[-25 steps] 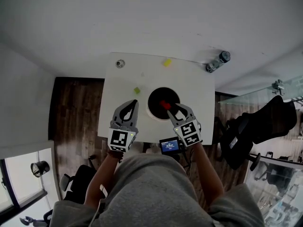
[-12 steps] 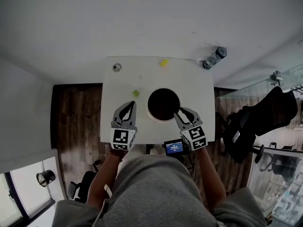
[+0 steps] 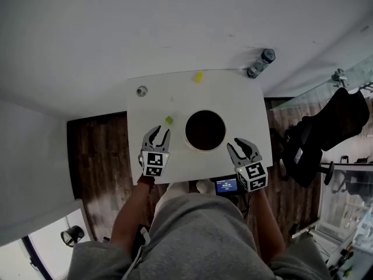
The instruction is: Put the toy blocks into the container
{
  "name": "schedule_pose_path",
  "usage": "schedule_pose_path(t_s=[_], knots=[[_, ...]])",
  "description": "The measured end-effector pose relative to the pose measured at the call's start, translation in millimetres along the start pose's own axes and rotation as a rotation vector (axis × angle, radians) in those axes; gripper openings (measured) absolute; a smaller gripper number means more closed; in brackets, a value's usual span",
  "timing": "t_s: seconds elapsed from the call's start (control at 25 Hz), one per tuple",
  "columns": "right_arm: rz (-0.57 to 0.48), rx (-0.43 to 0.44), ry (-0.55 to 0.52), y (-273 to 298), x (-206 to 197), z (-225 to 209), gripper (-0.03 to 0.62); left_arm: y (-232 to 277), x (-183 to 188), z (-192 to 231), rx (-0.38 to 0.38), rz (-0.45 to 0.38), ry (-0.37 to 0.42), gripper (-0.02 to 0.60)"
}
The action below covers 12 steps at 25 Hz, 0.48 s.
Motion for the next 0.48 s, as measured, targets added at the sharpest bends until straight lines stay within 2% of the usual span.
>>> schedule_pose_path(t_s=[0.28,0.48], knots=[[-0.001,-0.064,0.069,-11,-7,3,0.120,44,-49,11,-0.088,0.194,0.102,0.176],[0.012,-0.089,0.099,-17,-13,6,0.120,77,-73,19,-0.145,0.313,0.138,0.184]])
Point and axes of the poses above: the fingertips, and each gripper's own axes: y forward along the fingers, z to its left, x out of its top, the point moved 5 cm from there along -y, backward along the fingers, and after that the axes turned 5 degrees about -y, right-handed, at the moved point
